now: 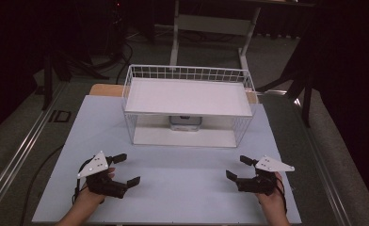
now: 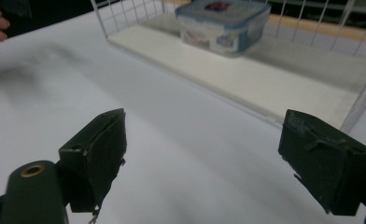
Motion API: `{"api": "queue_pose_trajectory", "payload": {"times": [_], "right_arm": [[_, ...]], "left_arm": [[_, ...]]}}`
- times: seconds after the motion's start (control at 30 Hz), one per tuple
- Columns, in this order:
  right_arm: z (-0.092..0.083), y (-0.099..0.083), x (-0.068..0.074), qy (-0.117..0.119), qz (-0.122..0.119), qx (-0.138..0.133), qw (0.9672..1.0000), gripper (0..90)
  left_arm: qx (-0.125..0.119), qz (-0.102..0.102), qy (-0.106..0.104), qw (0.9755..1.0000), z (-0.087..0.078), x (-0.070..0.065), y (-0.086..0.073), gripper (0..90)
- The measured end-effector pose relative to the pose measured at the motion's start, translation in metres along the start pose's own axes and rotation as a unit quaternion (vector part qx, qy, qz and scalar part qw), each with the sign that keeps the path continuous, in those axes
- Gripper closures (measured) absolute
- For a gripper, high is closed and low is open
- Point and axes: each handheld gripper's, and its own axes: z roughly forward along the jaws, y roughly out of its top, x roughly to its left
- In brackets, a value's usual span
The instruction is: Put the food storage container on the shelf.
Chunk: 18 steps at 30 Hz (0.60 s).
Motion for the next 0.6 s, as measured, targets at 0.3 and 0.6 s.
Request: {"api": "queue_pose_trajectory", "payload": {"times": [0.3, 0.6], "right_arm": [[-0.0022, 0.0023, 0.0014, 0.027, 0.002, -0.048, 0.9985, 14.5], [0.0009, -0.0007, -0.0019, 0.024, 0.009, -0.036, 0.9990, 14.5]], "left_arm": [[-0.027, -0.016, 0.002, 0.9995, -0.0043, 0.0025, 0.0006, 1.4], [-0.022, -0.010, -0.001, 0.9997, -0.0030, 0.0012, 0.0017, 1.4]]}}
